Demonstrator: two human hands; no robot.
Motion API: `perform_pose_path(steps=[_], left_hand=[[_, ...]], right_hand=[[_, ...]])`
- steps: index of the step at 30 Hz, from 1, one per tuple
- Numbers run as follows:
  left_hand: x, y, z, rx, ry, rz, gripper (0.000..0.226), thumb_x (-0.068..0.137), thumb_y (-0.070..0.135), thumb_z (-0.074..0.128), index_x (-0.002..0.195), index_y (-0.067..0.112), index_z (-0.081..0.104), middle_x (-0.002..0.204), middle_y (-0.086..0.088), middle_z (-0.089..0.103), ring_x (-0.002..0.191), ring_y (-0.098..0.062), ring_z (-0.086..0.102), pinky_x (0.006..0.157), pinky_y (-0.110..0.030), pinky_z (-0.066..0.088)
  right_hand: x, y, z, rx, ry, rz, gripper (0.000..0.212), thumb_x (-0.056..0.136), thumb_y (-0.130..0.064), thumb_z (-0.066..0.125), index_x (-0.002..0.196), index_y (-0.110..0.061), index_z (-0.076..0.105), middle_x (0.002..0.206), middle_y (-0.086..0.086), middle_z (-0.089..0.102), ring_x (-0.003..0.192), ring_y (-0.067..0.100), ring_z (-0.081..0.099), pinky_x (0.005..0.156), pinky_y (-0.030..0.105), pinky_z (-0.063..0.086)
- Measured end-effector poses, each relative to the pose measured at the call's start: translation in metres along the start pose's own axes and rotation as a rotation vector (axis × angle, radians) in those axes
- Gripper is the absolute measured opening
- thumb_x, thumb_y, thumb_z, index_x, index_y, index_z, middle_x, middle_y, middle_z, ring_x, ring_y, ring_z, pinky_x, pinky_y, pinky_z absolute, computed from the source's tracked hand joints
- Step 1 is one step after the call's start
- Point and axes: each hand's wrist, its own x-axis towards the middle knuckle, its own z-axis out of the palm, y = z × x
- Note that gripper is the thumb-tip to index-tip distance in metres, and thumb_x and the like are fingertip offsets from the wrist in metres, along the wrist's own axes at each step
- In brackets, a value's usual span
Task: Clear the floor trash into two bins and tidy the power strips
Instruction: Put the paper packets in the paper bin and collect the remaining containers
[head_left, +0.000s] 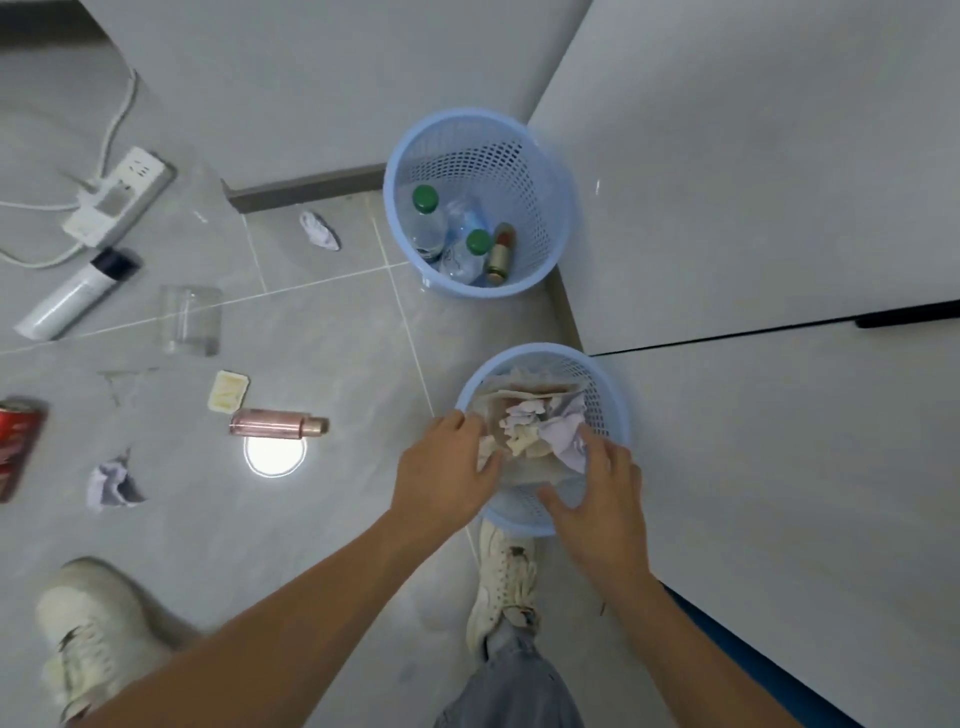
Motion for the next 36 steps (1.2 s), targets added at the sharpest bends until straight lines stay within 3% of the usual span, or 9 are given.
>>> perform_pose_path(steps=[5,8,14,17,21,24,27,32,36], left_hand=[[-0.056,-0.104,-0.044,0.028,0.117,-0.192,0.019,0.098,0.044,0.052,0.105,0.028,0.060,0.093,0.010,0.060,0.089,-0.012,0.059,0.066,-0.031,0.049],[-0.087,-0.178,-0.076,0.066,0.176,-0.335,0.015,0.097,0.042,0.054,0.100,0.028,0.059,0.089,0.009,0.062,0.082,-0.015,0.062,0.061,-0.029,0.045],[-0.134,-0.312,-0.109,0.035,0.258,-0.576,0.022,0.097,0.039,0.057,0.112,0.024,0.061,0.103,0.000,0.069,0.090,-0.021,0.066,0.073,-0.038,0.057],[-0.145,-0.366,-0.104,0.028,0.274,-0.655,0.038,0.096,0.040,0.057,0.131,0.025,0.056,0.120,-0.003,0.059,0.107,-0.023,0.059,0.078,-0.040,0.056],[-0.141,-0.420,-0.087,-0.011,0.275,-0.703,0.053,0.095,0.042,0.060,0.143,0.030,0.043,0.129,-0.008,0.046,0.114,-0.031,0.053,0.078,-0.042,0.055],[-0.128,-0.446,-0.074,-0.062,0.281,-0.720,0.060,0.092,0.040,0.063,0.145,0.034,0.036,0.129,-0.008,0.044,0.111,-0.032,0.054,0.078,-0.044,0.056],[-0.111,-0.460,-0.061,-0.062,0.276,-0.716,0.064,0.090,0.038,0.067,0.143,0.036,0.031,0.129,-0.009,0.043,0.111,-0.032,0.055,0.077,-0.044,0.057],[-0.093,-0.470,-0.042,-0.085,0.303,-0.654,0.062,0.094,0.036,0.067,0.142,0.039,0.029,0.132,-0.006,0.037,0.111,-0.028,0.055,0.083,-0.043,0.061],[-0.082,-0.475,-0.038,-0.196,0.326,-0.637,0.044,0.099,0.039,0.059,0.136,0.023,0.043,0.129,-0.004,0.040,0.105,-0.026,0.059,0.089,-0.042,0.057]], right_hand=[[-0.019,-0.084,0.036,0.061,0.008,-0.233,0.053,0.090,-0.027,0.070,0.139,-0.024,0.048,0.130,-0.002,0.049,0.121,0.021,0.049,0.096,0.042,0.050],[-0.015,-0.148,0.074,0.071,-0.038,-0.408,0.043,0.091,-0.022,0.068,0.130,-0.022,0.053,0.118,-0.004,0.048,0.110,0.019,0.051,0.088,0.031,0.046],[0.000,-0.254,0.195,-0.012,-0.220,-0.638,0.032,0.087,-0.019,0.070,0.118,-0.022,0.060,0.113,0.000,0.053,0.104,0.023,0.055,0.079,0.031,0.048],[0.015,-0.289,0.261,-0.073,-0.306,-0.654,0.034,0.088,-0.021,0.070,0.121,-0.023,0.062,0.119,0.003,0.052,0.108,0.026,0.053,0.084,0.037,0.050],[0.046,-0.317,0.330,-0.219,-0.308,-0.585,0.038,0.090,-0.028,0.065,0.128,-0.028,0.058,0.130,0.003,0.044,0.116,0.030,0.046,0.084,0.048,0.055],[0.069,-0.324,0.364,-0.272,-0.260,-0.489,0.043,0.089,-0.034,0.065,0.128,-0.037,0.048,0.127,-0.001,0.034,0.116,0.029,0.042,0.078,0.052,0.057],[0.087,-0.325,0.385,-0.332,-0.238,-0.443,0.047,0.087,-0.034,0.067,0.128,-0.034,0.047,0.125,0.001,0.033,0.116,0.030,0.041,0.080,0.050,0.056],[0.101,-0.323,0.393,-0.350,-0.225,-0.505,0.042,0.083,-0.016,0.069,0.121,-0.025,0.051,0.124,0.007,0.038,0.112,0.032,0.039,0.075,0.044,0.055],[0.113,-0.325,0.383,-0.294,-0.280,-0.492,0.027,0.074,0.002,0.062,0.097,-0.010,0.057,0.106,0.013,0.054,0.095,0.033,0.054,0.068,0.039,0.046]])
